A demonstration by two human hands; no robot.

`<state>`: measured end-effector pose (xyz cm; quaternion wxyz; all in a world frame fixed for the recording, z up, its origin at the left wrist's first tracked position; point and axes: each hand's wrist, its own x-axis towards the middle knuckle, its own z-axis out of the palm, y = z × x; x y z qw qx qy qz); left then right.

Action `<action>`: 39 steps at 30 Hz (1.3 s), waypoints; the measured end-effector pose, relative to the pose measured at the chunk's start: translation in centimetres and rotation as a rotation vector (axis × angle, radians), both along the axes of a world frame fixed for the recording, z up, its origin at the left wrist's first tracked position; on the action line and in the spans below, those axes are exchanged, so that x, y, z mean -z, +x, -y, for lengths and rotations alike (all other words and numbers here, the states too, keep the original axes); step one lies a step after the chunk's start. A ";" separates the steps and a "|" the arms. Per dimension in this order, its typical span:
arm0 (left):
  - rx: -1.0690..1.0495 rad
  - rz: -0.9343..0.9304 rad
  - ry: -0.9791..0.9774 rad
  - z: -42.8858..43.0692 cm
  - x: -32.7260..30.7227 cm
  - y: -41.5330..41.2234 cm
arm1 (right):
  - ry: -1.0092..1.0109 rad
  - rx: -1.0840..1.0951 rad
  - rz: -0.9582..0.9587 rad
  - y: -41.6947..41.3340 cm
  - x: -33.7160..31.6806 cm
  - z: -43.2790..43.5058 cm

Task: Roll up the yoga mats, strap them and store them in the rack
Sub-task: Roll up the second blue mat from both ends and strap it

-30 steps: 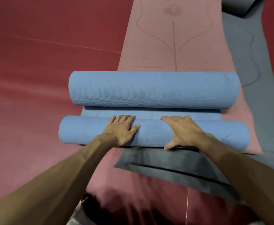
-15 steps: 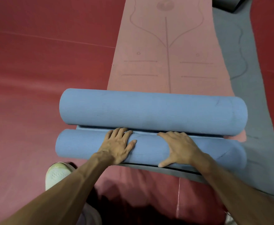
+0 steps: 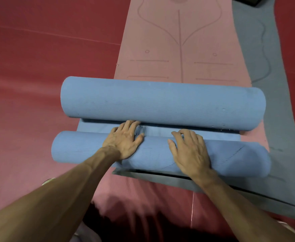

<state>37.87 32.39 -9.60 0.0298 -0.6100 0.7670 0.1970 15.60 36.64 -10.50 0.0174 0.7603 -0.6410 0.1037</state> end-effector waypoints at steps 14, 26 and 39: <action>-0.100 -0.056 -0.158 1.8 -1.4 -1.0 | 0.309 0.073 0.181 -0.6 -1.8 5.1; -0.119 0.106 -0.185 0.7 -0.4 -2.0 | 0.347 0.058 0.288 -1.5 -2.1 7.3; -0.093 -0.030 -0.178 7.6 -0.1 -1.7 | 0.032 -0.115 0.110 -1.5 -1.4 7.8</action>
